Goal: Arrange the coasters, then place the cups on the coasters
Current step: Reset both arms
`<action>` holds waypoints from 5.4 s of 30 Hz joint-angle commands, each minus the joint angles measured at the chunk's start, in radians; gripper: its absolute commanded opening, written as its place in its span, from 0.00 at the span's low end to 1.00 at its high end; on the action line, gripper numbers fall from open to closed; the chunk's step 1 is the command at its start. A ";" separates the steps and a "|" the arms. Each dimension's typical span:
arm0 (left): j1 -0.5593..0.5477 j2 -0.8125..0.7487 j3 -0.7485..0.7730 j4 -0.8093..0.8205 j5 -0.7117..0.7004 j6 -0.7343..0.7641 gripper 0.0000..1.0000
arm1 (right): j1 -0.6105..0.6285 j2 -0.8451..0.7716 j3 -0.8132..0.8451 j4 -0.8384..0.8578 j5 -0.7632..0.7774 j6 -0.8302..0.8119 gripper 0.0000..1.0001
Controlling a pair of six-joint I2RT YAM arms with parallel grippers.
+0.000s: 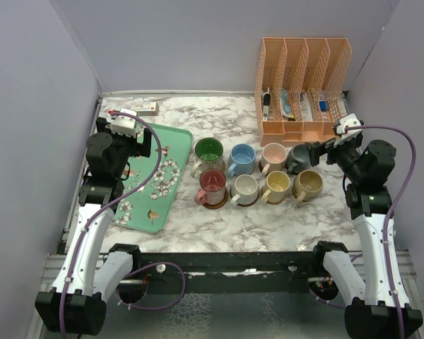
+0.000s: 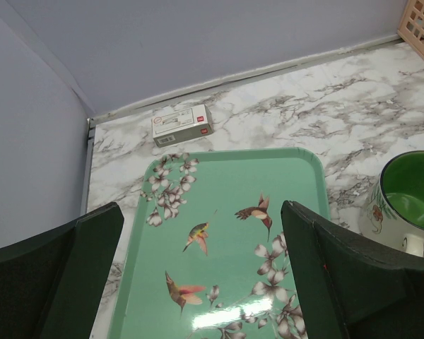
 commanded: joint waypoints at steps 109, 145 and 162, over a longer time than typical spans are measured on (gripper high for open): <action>0.009 -0.007 0.002 0.002 0.024 -0.002 0.98 | -0.006 -0.010 0.026 -0.005 0.027 -0.006 1.00; 0.009 -0.005 -0.004 0.007 0.022 -0.002 0.98 | -0.012 -0.012 0.024 0.009 0.073 0.012 1.00; 0.009 -0.003 -0.003 0.006 0.025 0.000 0.98 | -0.013 -0.011 0.024 0.005 0.066 0.006 1.00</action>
